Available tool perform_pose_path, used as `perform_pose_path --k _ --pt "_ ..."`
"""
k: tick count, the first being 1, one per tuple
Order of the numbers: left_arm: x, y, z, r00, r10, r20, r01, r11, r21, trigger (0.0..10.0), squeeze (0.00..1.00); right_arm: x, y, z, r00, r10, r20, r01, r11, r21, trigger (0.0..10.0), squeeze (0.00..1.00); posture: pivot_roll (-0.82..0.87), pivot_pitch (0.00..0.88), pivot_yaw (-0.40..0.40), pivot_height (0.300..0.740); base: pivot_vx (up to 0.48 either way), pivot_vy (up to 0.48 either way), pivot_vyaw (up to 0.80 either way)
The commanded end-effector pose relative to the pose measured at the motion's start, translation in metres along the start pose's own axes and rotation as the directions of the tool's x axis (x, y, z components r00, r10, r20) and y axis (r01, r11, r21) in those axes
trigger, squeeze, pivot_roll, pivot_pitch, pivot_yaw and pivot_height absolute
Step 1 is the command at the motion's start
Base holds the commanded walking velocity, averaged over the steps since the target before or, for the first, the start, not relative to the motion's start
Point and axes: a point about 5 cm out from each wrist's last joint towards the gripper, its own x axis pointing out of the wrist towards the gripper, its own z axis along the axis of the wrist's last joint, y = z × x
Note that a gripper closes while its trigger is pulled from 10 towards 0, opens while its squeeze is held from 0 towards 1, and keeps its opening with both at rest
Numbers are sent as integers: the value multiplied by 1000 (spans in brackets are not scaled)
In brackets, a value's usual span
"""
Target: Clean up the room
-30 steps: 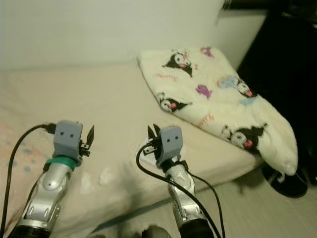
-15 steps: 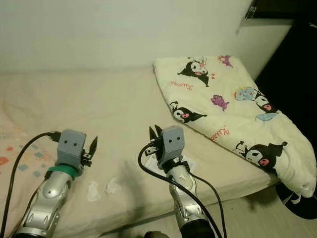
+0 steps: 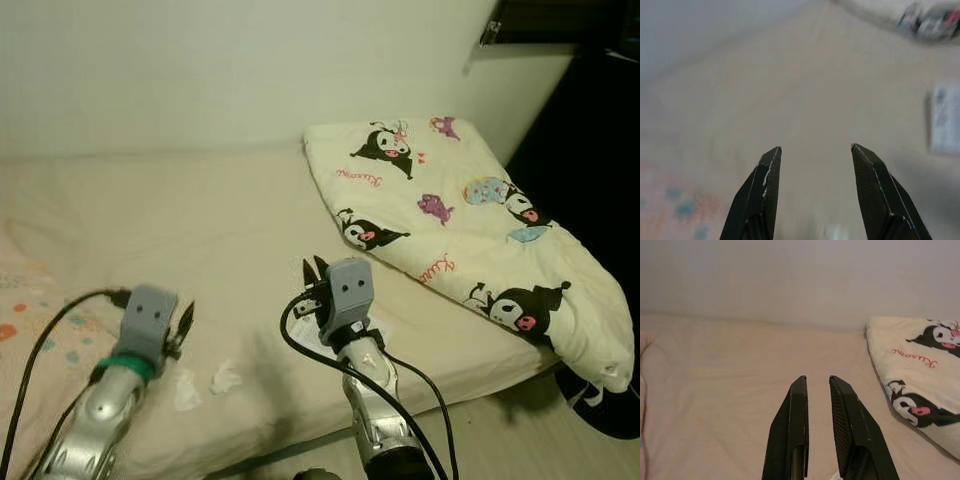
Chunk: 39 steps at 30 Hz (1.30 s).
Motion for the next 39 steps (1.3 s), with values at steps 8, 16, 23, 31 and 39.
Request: perform_pose_path --k 8,16,23,31,39 --pt "3 -16 -38 981 -29 -189 43 997 67 10000 0 -8 0 -9 999 -6 -48 6 1000 1 10000 0 -37 99 -27 708 0 0 0" --pt "24 -19 -14 992 -16 -128 8 998 -58 10000 0 -9 -5 -4 999 -14 -40 14 1000 -17 10000 0 -50 138 -28 708 0 0 0" --pt "18 -8 -8 999 16 -46 -17 999 -31 10000 0 -12 -6 -6 999 -13 -47 12 1000 -19 10000 0 -42 127 -31 708 0 0 0" --pt "12 -3 0 999 41 11 -41 999 -37 10000 0 -5 -3 -4 999 -1 -42 0 1000 -16 10000 0 -17 105 -39 708 0 0 0" --pt "15 -12 12 998 23 60 -22 999 -24 10000 0 -2 0 -2 999 15 -38 -15 1000 -14 10000 0 -15 111 -39 708 0 0 0"
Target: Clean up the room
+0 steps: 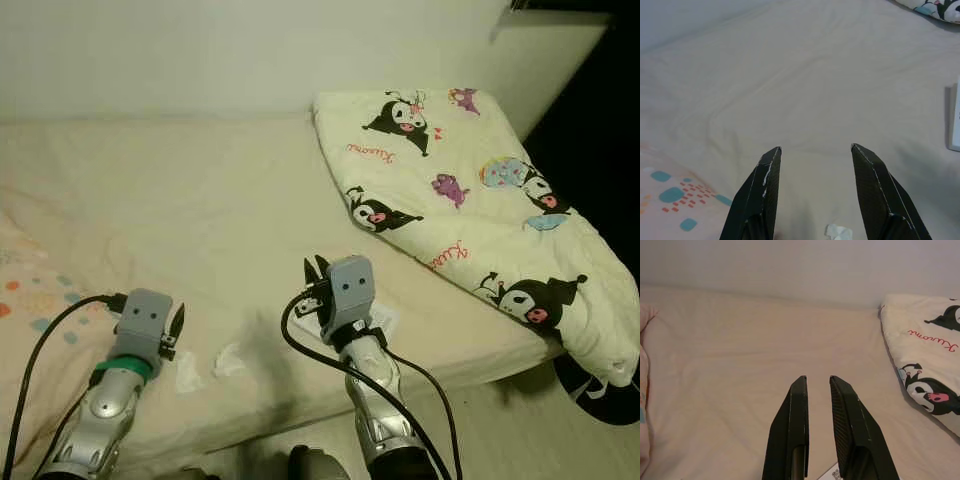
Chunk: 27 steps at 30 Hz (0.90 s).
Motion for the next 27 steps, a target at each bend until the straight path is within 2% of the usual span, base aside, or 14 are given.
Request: perform_pose_path --k 1,8,19,27 --pt "-2 -8 -2 1000 -21 -7 21 1000 8 10000 0 -4 1 -7 999 2 -35 -2 1000 6 10000 0 -15 111 -39 708 0 0 0" --pt "-1 -10 1 1000 -23 -3 23 1000 -1 10000 0 -7 1 -8 999 -4 -40 4 1000 7 10000 0 -19 117 -34 708 0 0 0" --pt "1 -15 6 999 -46 5 46 999 1 10000 0 -9 -1 -10 999 -20 -43 21 1000 7 10000 0 -31 119 -28 668 0 0 0" --pt "2 -16 7 999 -49 7 49 999 2 10000 0 -8 -1 -9 999 -22 -43 22 1000 8 10000 0 -29 120 -29 663 0 0 0"
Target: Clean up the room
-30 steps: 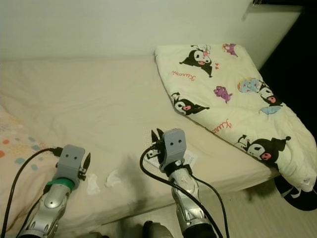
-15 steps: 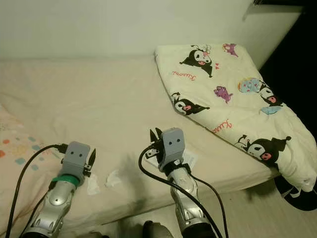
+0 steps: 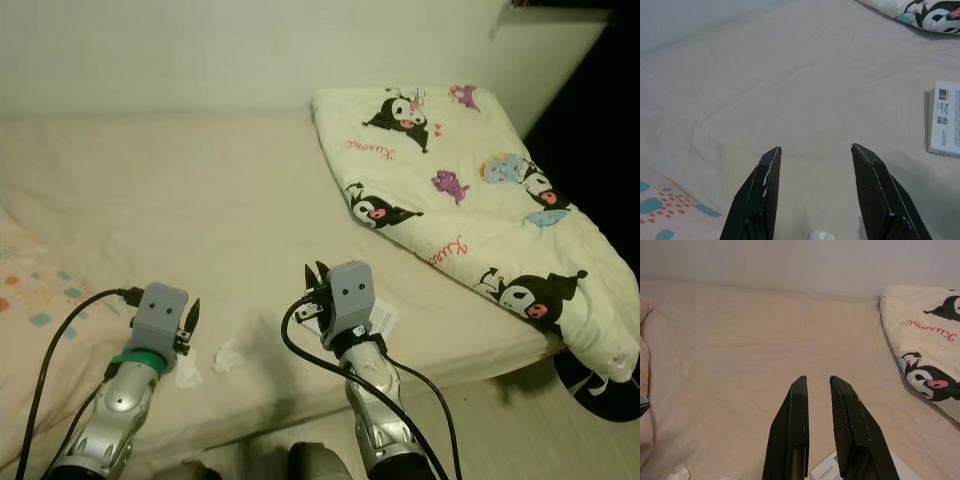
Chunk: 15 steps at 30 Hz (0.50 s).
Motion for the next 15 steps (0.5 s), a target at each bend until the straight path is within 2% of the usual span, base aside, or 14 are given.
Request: perform_pose_path --k 1,7,15 --pt "-3 -4 -4 1000 -17 -19 17 1000 11 10000 0 -3 -2 -5 1000 -11 -24 11 1000 3 10000 0 -29 120 -29 663 0 0 0" --pt "-2 -5 -3 1000 -19 -19 19 1000 10 10000 0 -3 -2 -4 1000 -10 -22 10 1000 4 10000 0 -28 120 -30 663 0 0 0" --pt "-2 -7 -3 1000 -24 -18 24 1000 11 10000 0 -3 -1 -4 1000 -11 -25 11 1000 4 10000 0 -29 122 -27 636 0 0 0"
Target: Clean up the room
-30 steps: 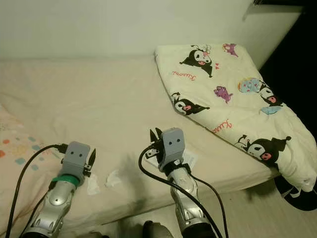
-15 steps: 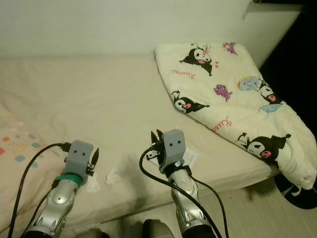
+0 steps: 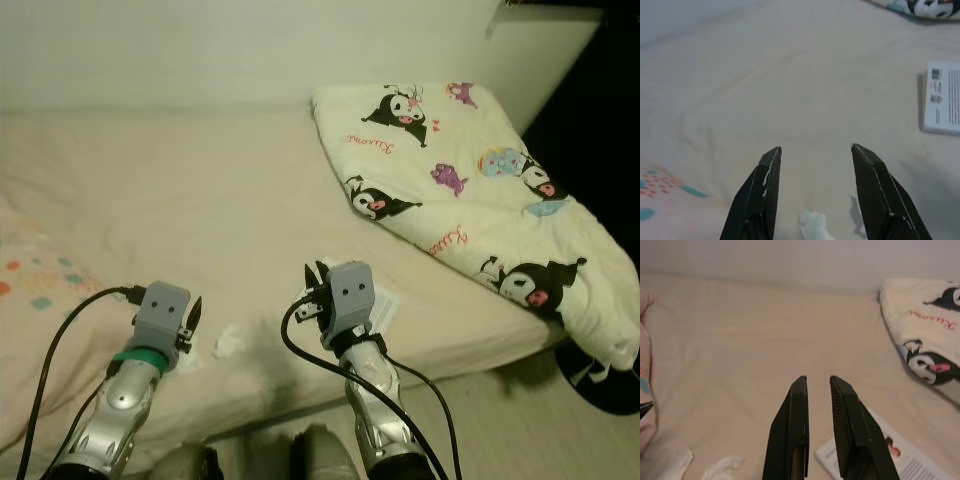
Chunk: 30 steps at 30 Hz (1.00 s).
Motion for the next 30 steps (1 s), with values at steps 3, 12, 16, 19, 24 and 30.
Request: perform_pose_path --k 3,12,16,19,24,30 --pt "-3 -4 -5 1000 -19 -24 19 1000 7 10000 0 -3 -1 -5 1000 -14 -25 14 1000 4 10000 0 -30 123 -24 632 0 0 0" --pt "-3 -6 -4 999 -27 -24 27 1000 11 10000 0 -5 -1 -5 999 -20 -27 21 1000 4 10000 0 -33 127 -18 632 0 0 0" --pt "-3 -6 -4 999 -29 -25 29 1000 11 10000 0 -5 -1 -6 999 -21 -28 22 1000 5 10000 0 -33 127 -17 632 0 0 0" --pt "-3 -6 -4 999 -31 -25 32 999 12 10000 0 -5 -1 -6 999 -21 -28 22 1000 5 10000 0 -33 127 -17 632 0 0 0" --pt "-2 -10 -6 999 -39 -36 39 999 18 10000 0 -6 0 -5 999 -20 -26 20 1000 4 10000 0 -41 136 -13 632 0 0 0" --pt "2 -13 -18 992 -34 -124 43 996 74 10000 0 -7 2 -3 1000 -16 -22 16 1000 6 10000 0 -46 174 -9 632 0 0 0"
